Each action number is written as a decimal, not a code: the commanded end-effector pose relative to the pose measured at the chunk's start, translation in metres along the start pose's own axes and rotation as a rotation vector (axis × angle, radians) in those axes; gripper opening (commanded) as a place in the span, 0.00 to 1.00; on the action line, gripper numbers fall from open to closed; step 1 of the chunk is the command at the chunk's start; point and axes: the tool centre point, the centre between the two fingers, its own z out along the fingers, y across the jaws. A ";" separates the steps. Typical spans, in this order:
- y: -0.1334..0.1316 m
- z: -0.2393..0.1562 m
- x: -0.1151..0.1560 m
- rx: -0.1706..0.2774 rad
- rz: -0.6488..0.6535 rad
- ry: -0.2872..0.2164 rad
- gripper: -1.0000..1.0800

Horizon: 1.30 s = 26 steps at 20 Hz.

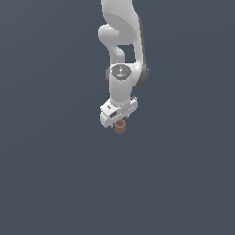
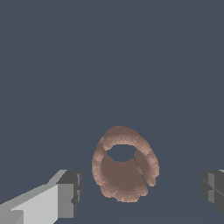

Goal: Pick up the object and move it to a goal position.

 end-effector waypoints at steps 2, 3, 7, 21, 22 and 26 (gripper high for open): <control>-0.004 0.002 -0.003 -0.004 -0.057 0.004 0.96; -0.005 0.003 -0.004 -0.004 -0.068 0.005 0.96; -0.007 0.004 -0.005 -0.006 -0.099 0.007 0.96; -0.008 0.036 -0.006 -0.006 -0.105 0.007 0.96; -0.008 0.041 -0.006 -0.006 -0.105 0.007 0.96; -0.008 0.052 -0.006 -0.006 -0.106 0.007 0.96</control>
